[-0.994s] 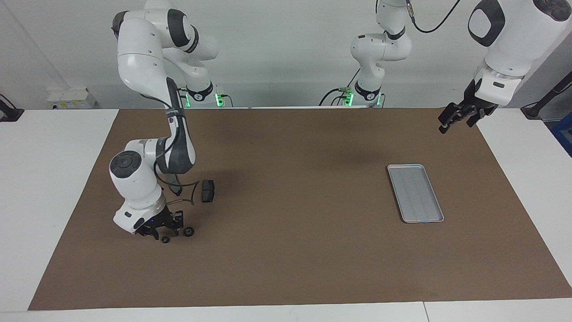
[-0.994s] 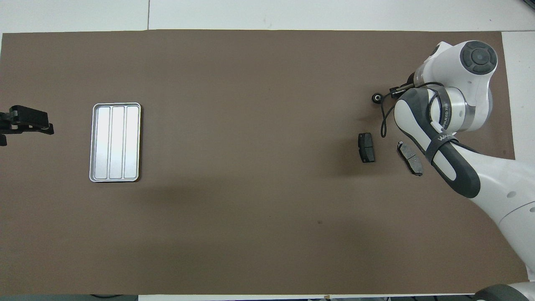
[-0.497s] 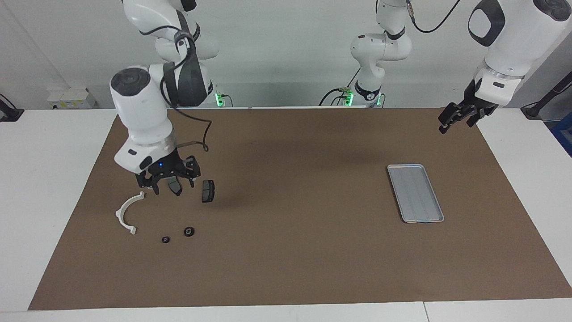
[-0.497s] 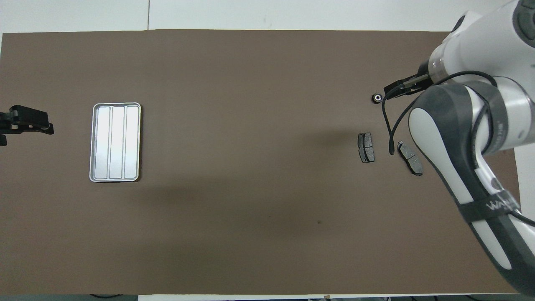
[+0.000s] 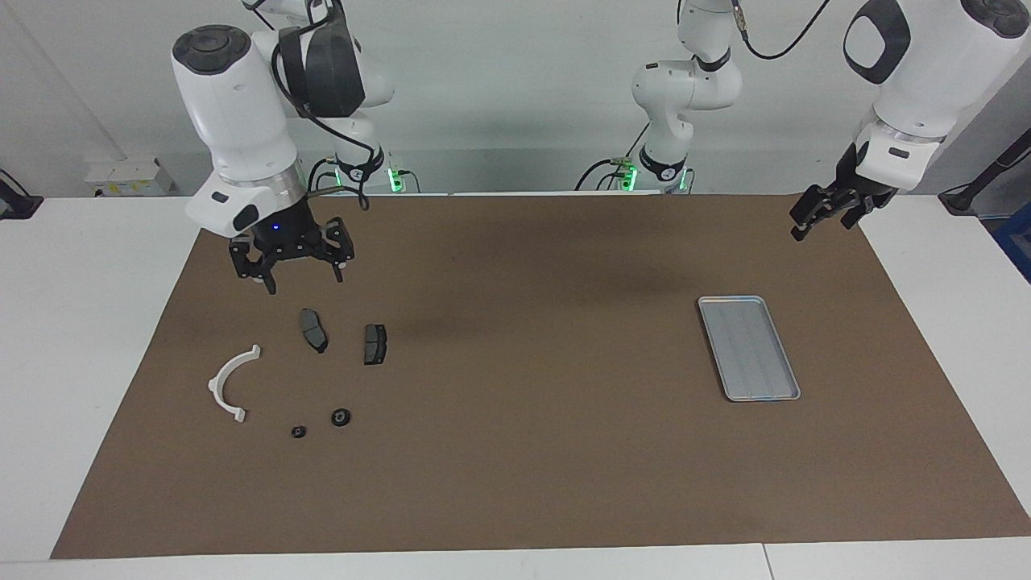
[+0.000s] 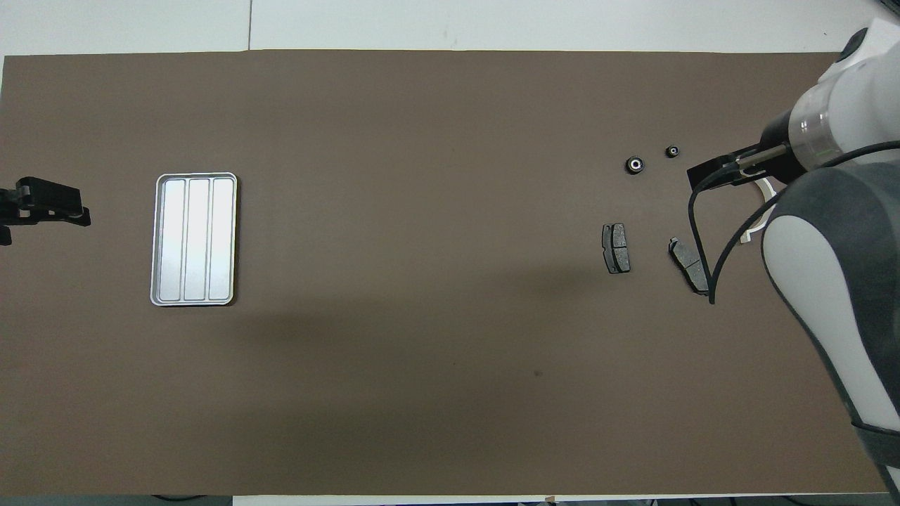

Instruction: Place bearing gear from tray to pile

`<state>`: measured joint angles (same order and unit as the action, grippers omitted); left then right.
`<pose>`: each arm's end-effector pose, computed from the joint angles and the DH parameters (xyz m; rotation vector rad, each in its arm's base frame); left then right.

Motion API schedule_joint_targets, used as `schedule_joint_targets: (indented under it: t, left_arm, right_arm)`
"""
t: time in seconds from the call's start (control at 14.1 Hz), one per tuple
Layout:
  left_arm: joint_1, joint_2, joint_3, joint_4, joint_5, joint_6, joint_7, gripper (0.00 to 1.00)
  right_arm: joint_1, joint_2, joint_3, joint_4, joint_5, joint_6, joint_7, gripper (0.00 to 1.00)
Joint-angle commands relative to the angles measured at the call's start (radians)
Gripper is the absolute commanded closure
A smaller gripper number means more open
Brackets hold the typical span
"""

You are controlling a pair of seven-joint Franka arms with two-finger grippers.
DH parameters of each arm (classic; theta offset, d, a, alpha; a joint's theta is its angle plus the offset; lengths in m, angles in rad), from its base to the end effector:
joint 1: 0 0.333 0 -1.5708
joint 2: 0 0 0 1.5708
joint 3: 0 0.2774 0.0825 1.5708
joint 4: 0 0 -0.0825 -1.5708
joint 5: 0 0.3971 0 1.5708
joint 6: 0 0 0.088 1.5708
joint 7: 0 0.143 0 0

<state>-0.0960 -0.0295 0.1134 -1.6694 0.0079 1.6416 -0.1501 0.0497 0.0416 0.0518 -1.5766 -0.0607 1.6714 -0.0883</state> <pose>0.5643 0.0115 0.5246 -3.1262 -0.2615 -0.0028 0.5878 0.0513 0.5325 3.0679 0.2988 0.0827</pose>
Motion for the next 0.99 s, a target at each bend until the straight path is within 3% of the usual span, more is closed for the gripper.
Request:
schedule_joint_targets:
  t: [0.0,0.21,0.35,0.92]
  left_arm:
    - [0.005,-0.020,-0.004,-0.021,0.001,0.011,0.010,0.00]
    - [0.004,-0.020,-0.004,-0.021,0.001,0.011,0.010,0.00]
    - [0.005,-0.020,-0.004,-0.023,0.001,0.011,0.010,0.00]
    - [0.004,-0.020,-0.004,-0.023,0.001,0.011,0.010,0.00]
  right_arm:
    - [-0.017,-0.067,0.005,-0.026,0.009,-0.047,-0.007,0.00]
    - [-0.051,-0.100,0.007,-0.025,0.036,-0.100,-0.004,0.00]
    - [-0.094,-0.100,0.005,-0.026,0.085,-0.091,-0.001,0.00]
    - [-0.108,-0.095,0.005,-0.031,0.087,-0.064,-0.001,0.00]
